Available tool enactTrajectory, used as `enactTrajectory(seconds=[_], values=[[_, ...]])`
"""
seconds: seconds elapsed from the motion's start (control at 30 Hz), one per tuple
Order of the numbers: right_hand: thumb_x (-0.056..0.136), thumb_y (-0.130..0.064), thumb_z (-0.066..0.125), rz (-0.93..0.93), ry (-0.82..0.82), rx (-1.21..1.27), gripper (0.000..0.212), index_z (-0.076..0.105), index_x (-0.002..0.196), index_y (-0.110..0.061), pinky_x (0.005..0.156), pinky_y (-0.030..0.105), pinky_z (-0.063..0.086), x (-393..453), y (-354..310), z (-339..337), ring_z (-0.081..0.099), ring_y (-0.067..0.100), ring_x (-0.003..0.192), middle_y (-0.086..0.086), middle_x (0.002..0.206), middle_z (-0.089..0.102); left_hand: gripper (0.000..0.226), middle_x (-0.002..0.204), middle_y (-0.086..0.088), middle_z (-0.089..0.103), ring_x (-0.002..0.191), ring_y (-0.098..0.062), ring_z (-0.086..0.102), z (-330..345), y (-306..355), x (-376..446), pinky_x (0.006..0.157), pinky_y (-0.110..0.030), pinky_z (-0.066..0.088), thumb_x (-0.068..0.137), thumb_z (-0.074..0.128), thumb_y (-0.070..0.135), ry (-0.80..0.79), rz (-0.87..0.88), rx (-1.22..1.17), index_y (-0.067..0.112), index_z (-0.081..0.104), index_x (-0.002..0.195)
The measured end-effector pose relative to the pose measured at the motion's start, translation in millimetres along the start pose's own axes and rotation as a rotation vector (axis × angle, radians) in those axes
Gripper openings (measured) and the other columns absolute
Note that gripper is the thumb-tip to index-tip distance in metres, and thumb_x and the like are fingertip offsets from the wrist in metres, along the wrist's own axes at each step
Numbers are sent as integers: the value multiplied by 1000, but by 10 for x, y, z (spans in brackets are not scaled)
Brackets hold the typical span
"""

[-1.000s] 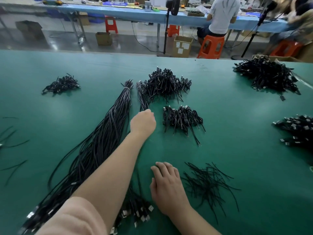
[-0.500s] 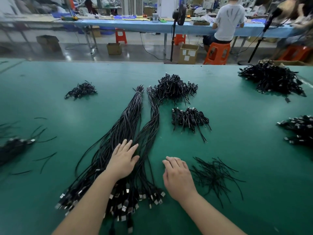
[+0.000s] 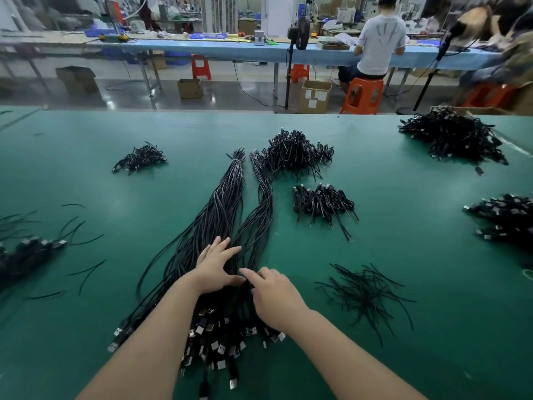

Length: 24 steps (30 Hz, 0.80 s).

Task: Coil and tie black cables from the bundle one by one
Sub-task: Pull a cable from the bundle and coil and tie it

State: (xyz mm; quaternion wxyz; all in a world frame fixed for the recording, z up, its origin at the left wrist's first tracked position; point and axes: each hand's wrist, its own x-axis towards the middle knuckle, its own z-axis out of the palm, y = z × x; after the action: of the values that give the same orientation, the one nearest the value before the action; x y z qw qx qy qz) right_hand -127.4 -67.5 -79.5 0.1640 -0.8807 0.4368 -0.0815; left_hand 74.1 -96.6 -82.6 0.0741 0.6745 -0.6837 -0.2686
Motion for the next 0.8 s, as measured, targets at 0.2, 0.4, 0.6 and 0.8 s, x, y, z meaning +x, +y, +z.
enactTrajectory(seconds=[0.2, 0.4, 0.6, 0.8], values=[[100, -19, 41, 152, -37, 148, 36, 62, 129, -22, 90, 35, 47, 123, -8, -87, 56, 21, 107, 2, 119, 63, 94, 168, 6, -3, 151, -10, -22, -31, -10, 1, 124, -38, -12, 81, 74, 59, -42, 6, -42, 35, 25, 157], [95, -26, 60, 443, 113, 690, 14, 74, 92, -21, 74, 31, 55, 97, -5, -212, 63, 9, 73, -8, 80, 70, 71, 169, 5, -1, 152, -10, -19, -22, -21, 25, 124, -37, -10, 94, 58, 58, -26, 0, -48, 36, 29, 156], [97, 7, 43, 506, 168, 1554, 32, 72, 103, -5, 65, 29, 56, 87, -34, -513, 66, 16, 65, 8, 82, 72, 66, 169, 5, -1, 152, -10, -19, -26, 17, 9, 124, -36, -11, 97, 53, 56, -24, -20, -60, 35, 30, 156], [92, -3, 66, 245, 351, 1212, 13, 69, 100, -12, 69, 24, 56, 40, -32, -880, 71, 15, 76, 4, 90, 74, 65, 169, 5, -1, 152, -10, -18, -25, 59, 10, 121, -31, -13, 97, 53, 55, -20, -59, -11, 34, 32, 155]])
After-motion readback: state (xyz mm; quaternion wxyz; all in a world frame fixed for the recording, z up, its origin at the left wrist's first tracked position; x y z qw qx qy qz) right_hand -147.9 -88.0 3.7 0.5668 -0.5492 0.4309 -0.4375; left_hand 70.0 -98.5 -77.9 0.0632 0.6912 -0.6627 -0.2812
